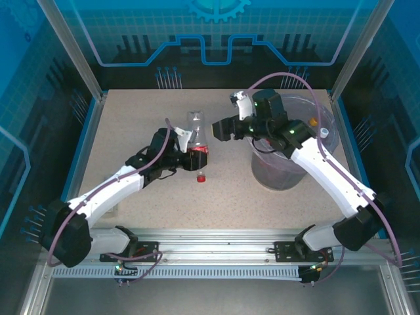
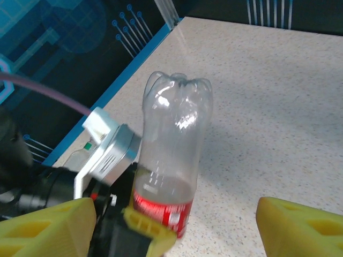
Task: Put the plastic bottles in the bin
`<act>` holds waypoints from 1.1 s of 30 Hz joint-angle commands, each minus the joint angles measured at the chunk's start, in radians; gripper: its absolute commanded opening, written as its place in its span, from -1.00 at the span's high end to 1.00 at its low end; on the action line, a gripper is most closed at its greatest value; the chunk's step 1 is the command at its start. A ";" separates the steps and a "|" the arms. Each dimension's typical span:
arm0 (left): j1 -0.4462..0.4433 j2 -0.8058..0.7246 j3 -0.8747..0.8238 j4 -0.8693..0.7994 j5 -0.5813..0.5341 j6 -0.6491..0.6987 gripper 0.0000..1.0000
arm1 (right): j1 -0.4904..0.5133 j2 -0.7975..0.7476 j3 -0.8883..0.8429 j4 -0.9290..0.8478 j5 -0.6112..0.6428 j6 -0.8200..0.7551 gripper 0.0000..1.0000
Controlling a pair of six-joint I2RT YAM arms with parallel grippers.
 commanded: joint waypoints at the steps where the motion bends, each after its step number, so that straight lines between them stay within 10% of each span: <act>1: -0.001 -0.050 -0.010 0.030 0.141 0.134 0.02 | 0.006 0.043 0.061 0.028 -0.069 0.017 -0.66; 13: -0.027 -0.002 0.013 0.019 0.197 0.176 0.09 | 0.003 0.174 0.069 0.131 -0.165 0.102 -0.78; 25: -0.032 0.024 0.032 0.018 0.185 0.186 0.01 | -0.009 0.173 0.075 0.126 -0.139 0.102 -0.26; 33: -0.031 0.005 0.055 0.000 0.121 0.184 -0.98 | -0.054 0.167 0.176 0.138 -0.144 0.044 -0.14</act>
